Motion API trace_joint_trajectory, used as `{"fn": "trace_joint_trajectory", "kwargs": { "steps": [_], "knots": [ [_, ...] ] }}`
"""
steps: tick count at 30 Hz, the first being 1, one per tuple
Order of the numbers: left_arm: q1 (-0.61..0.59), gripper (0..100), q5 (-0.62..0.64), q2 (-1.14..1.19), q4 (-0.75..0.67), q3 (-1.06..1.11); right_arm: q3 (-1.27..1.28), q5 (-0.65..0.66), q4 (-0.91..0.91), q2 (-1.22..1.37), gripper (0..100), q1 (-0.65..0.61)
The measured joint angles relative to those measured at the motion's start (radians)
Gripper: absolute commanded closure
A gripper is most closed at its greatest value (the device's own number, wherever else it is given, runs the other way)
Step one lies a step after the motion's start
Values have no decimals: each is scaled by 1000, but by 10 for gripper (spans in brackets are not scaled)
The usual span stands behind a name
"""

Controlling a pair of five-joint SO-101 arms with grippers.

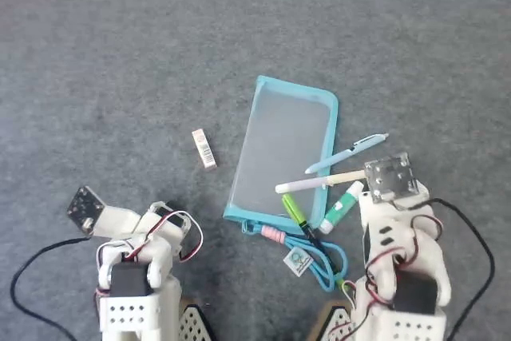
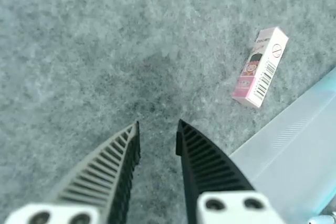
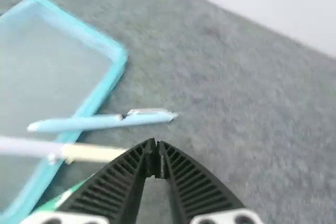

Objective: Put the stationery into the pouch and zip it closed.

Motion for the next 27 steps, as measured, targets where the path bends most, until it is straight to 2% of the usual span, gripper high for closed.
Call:
{"fn": "trace_joint_trajectory", "kwargs": {
  "steps": [5,10,14,20,24,27],
  "knots": [
    [0,891,0,0,0,0,-153,-9,31,351,992,-143],
    [0,891,0,0,0,0,-348,-107,74,743,991,-313],
    [0,891,0,0,0,0,-413,-163,58,999,913,-408],
    [0,891,0,0,0,0,-427,-256,14,1115,762,-537],
    [0,891,0,0,0,0,-427,-281,14,1138,716,-666],
    [0,891,0,0,0,0,-427,-281,-9,1174,712,-663]
  ]
}}
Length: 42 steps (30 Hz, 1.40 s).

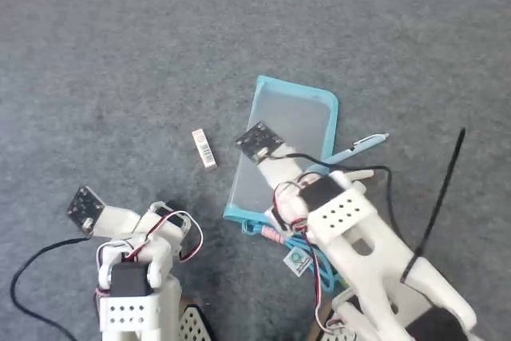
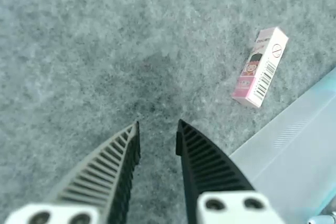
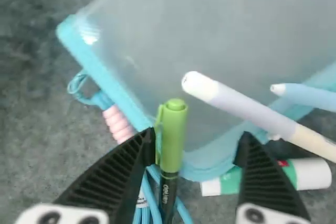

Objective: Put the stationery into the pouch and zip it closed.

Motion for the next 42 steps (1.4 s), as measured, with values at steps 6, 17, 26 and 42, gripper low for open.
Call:
{"fn": "trace_joint_trajectory", "kwargs": {
  "steps": [6,17,26,42],
  "knots": [
    [0,891,0,0,0,0,0,0,-89,135,712,98],
    [0,891,0,0,0,0,-58,-5,-169,328,714,124],
    [0,891,0,0,0,0,-58,-8,-178,308,809,321],
    [0,891,0,0,0,0,-104,-6,-195,279,984,601]
  ]
}}
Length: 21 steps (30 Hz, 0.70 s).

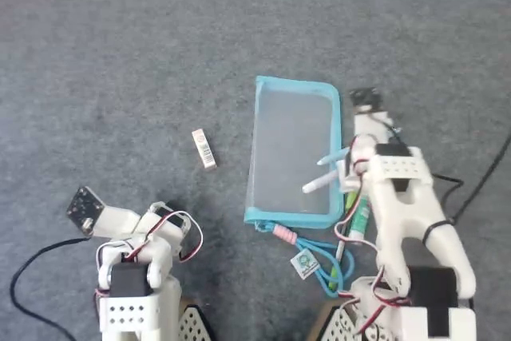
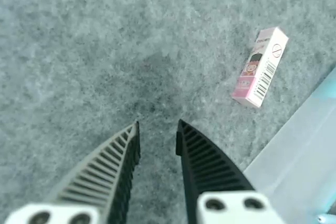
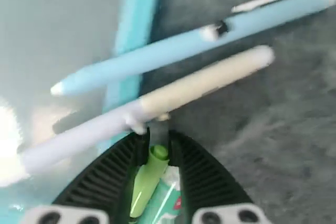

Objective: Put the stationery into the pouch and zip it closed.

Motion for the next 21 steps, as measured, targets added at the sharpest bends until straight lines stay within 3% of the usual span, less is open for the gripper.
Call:
{"fn": "trace_joint_trajectory", "kwargs": {
  "steps": [11,18,21],
  "knots": [
    [0,891,0,0,0,0,-302,0,115,12,984,61],
    [0,891,0,0,0,0,-620,-23,206,244,980,63],
    [0,891,0,0,0,0,-758,-80,258,374,891,91]
  ]
}}
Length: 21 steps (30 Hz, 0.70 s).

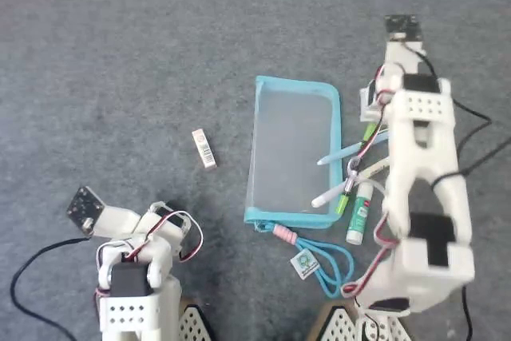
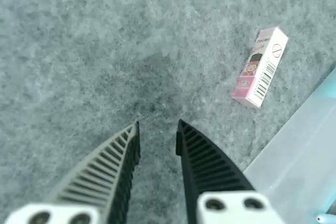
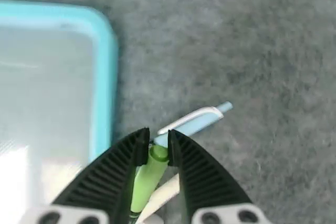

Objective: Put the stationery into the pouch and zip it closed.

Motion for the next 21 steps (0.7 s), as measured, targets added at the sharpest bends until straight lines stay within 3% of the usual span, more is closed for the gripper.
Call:
{"fn": "trace_joint_trajectory", "kwargs": {
  "steps": [4,6,12,21],
  "knots": [
    [0,891,0,0,0,0,-110,-84,98,141,715,48],
    [0,891,0,0,0,0,-140,-118,147,170,683,51],
    [0,891,0,0,0,0,-163,-192,258,176,684,32],
    [0,891,0,0,0,0,-63,-192,358,68,730,-91]
  ]
}}
